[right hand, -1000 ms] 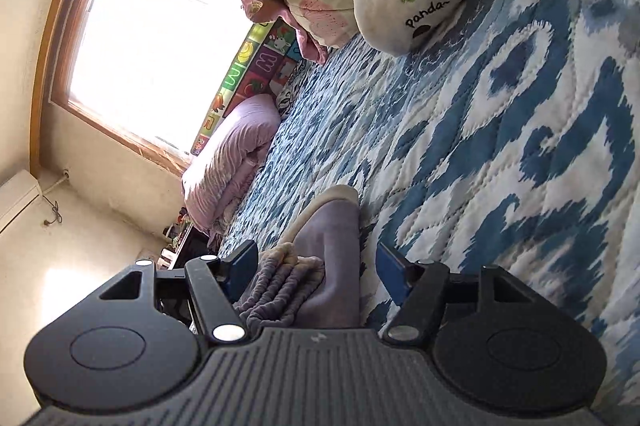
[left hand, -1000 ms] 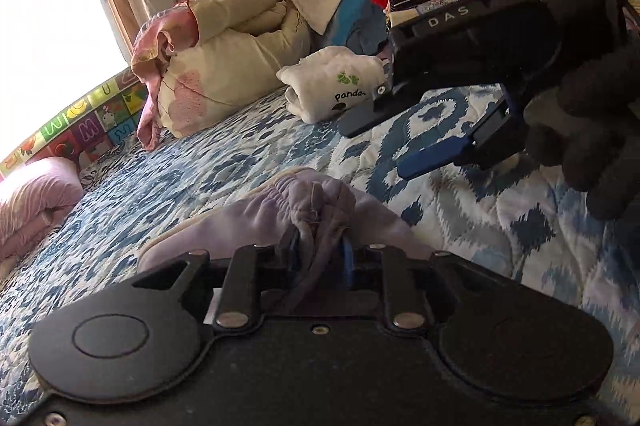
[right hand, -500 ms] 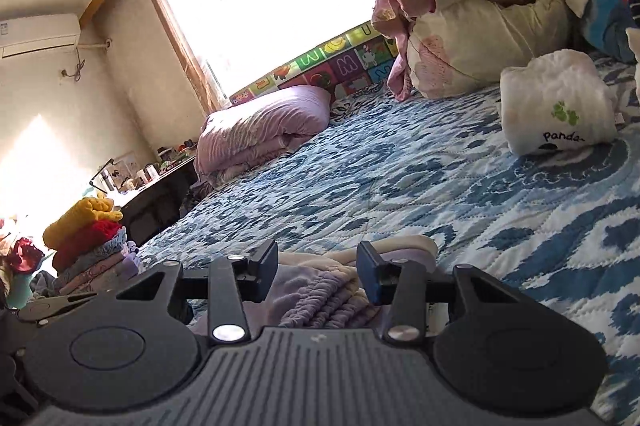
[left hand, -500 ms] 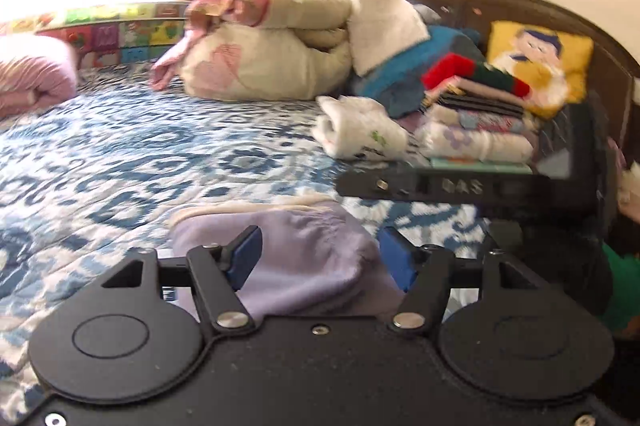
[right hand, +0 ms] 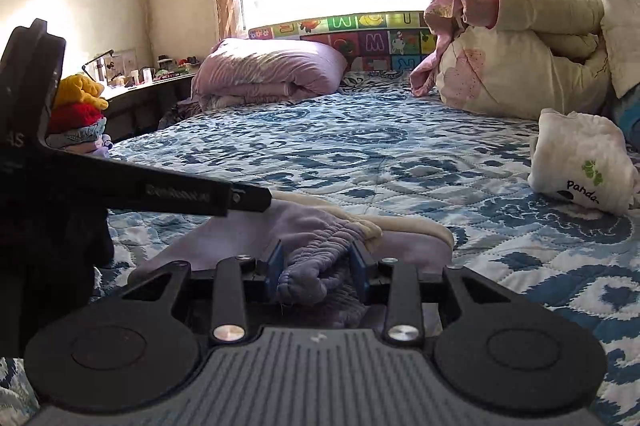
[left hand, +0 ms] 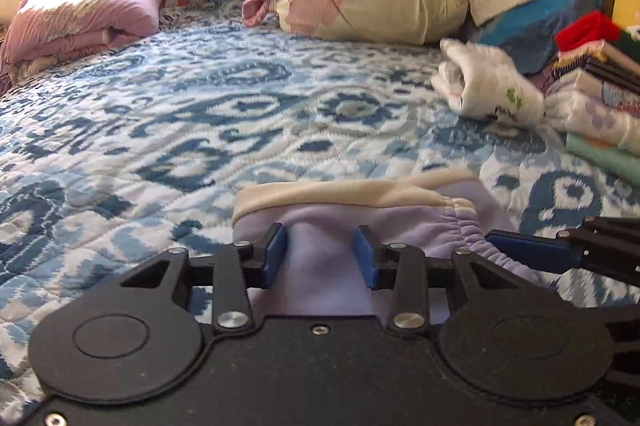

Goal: Fold clothes

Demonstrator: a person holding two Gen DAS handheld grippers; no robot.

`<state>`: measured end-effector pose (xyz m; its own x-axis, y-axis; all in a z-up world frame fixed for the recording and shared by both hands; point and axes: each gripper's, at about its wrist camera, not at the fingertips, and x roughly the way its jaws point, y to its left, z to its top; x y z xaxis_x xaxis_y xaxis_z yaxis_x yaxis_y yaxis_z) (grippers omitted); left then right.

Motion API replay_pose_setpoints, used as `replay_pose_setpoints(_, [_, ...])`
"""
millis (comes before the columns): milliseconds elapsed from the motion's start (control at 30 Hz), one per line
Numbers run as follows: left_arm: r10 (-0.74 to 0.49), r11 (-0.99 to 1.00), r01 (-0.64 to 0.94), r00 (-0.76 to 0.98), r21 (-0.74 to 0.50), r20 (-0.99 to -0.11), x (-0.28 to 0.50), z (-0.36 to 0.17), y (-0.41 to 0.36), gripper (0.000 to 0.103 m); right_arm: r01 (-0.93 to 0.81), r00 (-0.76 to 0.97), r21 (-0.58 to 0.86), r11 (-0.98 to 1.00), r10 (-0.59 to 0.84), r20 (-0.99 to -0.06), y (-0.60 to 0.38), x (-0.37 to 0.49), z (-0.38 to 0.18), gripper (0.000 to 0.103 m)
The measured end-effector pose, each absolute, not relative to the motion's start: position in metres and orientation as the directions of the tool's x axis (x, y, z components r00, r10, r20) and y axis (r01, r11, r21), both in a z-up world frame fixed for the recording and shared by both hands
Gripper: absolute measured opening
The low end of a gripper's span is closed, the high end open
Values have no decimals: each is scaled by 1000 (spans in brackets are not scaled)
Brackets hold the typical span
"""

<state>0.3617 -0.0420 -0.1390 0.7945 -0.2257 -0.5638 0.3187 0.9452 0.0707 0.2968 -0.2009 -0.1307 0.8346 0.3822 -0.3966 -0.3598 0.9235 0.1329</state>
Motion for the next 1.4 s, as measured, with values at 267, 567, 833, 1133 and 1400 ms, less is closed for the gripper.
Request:
replay_pose_setpoints(267, [-206,950,306,773,68,-599,355,-128,-38,41,-371,781,93,924,365,-507,-189,305,-145,37])
replay_pose_setpoints(567, [-264,960,151,776,-238,-573,338,-102,27,41,-311,801,215,926,377,-464,-222,299,-138,46])
replay_pose_setpoints(833, [-459,752,3,720,-659,-520,335,-149,61,48,-105,750,595,797,456,-479,-279,317,-165,72])
replay_pose_setpoints(1133, [-516,662,15,734,-750,-441,324,-160,63,44,-118,695,769,628,606,-388,-275,325,-182,82])
replay_pose_setpoints(1400, [-485,715,13,729,-699,-483,321,-153,50,33,-136,706,713,688,572,-418,-253,324,-181,61])
